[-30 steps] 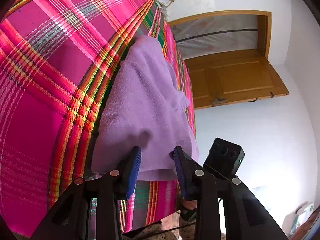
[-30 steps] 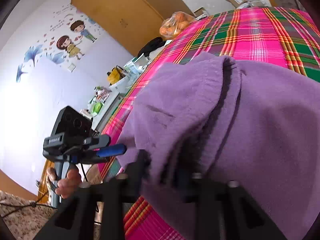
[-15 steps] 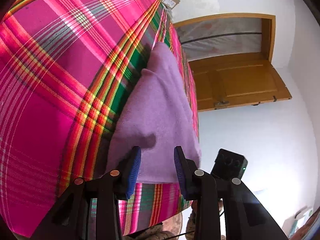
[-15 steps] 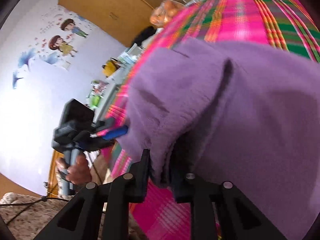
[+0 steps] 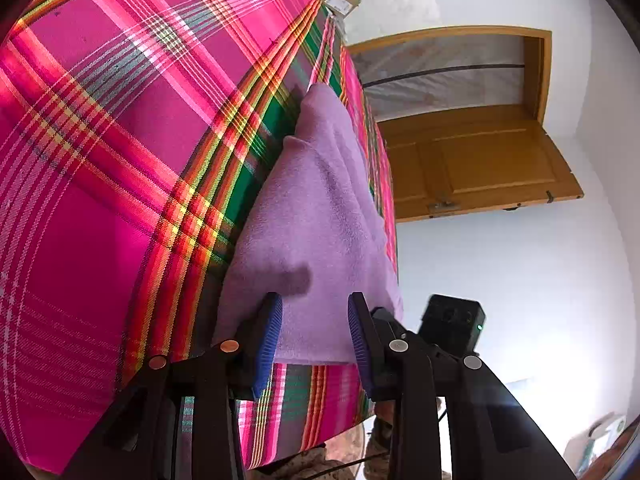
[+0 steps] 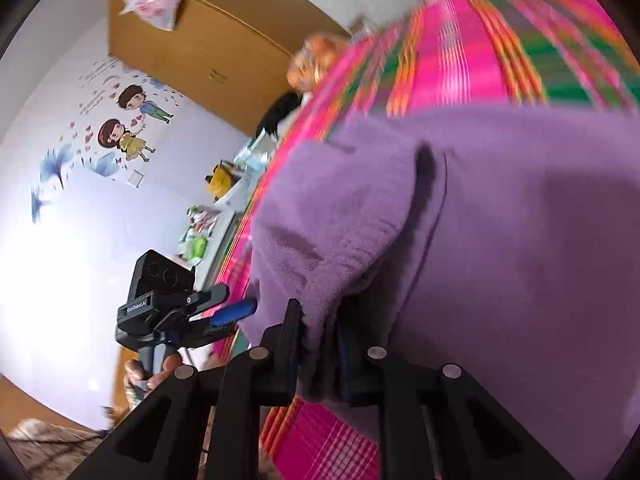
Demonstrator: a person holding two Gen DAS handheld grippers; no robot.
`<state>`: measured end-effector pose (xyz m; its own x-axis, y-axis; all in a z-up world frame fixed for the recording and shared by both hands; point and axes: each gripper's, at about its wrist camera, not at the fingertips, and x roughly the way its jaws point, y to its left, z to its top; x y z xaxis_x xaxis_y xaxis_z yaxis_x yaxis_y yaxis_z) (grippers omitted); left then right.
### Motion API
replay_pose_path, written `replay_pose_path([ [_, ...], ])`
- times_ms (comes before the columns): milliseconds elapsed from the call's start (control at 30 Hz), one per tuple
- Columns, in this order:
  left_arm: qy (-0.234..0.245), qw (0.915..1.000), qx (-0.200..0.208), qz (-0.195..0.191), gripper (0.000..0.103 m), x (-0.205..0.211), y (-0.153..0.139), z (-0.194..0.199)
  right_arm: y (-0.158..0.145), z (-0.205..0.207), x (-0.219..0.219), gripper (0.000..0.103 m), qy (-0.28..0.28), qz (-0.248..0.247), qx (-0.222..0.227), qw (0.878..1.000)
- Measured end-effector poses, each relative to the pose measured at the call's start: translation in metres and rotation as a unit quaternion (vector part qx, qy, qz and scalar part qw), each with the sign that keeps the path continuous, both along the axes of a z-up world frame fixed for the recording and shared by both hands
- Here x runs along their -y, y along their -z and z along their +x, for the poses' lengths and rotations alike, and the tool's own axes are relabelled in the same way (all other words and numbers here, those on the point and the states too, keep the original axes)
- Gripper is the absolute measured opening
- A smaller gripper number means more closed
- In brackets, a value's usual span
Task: Fold clothes
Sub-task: 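Lower the folded waistband onto the garment with both grippers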
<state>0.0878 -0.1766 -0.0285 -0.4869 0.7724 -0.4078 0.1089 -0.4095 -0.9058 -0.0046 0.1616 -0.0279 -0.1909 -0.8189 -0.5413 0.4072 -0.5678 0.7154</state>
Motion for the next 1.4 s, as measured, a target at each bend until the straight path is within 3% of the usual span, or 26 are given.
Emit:
replay_pose_path([
  [100,0.004,1.0000,0.002,-0.002,0.034,-0.002,0.000,-0.001,-0.012,0.006,-0.005,0.017,0.009,0.001,-0.030,1.000],
  [233,0.006,1.0000,0.003,-0.001,0.034,-0.001,0.001,-0.001,-0.005,0.005,-0.004,0.024,-0.006,0.051,-0.013,0.999],
  [467,0.010,0.9999,0.002,-0.003,0.034,0.001,0.001,-0.002,-0.003,-0.010,-0.043,0.053,0.085,-0.023,0.009,0.996],
  [533,0.011,0.9999,0.002,-0.002,0.034,0.001,0.000,-0.003,0.005,-0.018,-0.044,0.051,0.086,-0.027,0.031,0.995],
  [933,0.013,0.9999,0.000,0.001,0.034,0.001,0.001,-0.004,0.003,-0.034,0.005,0.055,0.043,0.015,0.032,0.998],
  [1100,0.014,0.9999,-0.001,0.006,0.034,0.003,0.002,-0.004,-0.002,-0.024,0.019,0.055,0.022,0.053,-0.001,0.998],
  [1333,0.016,0.9998,-0.002,0.006,0.034,0.004,0.003,-0.001,0.007,-0.038,0.009,0.048,0.048,0.002,0.045,0.998],
  [1400,0.015,0.9999,-0.002,0.007,0.034,0.004,0.002,-0.001,0.008,-0.040,0.014,0.037,0.047,0.005,0.043,0.998],
])
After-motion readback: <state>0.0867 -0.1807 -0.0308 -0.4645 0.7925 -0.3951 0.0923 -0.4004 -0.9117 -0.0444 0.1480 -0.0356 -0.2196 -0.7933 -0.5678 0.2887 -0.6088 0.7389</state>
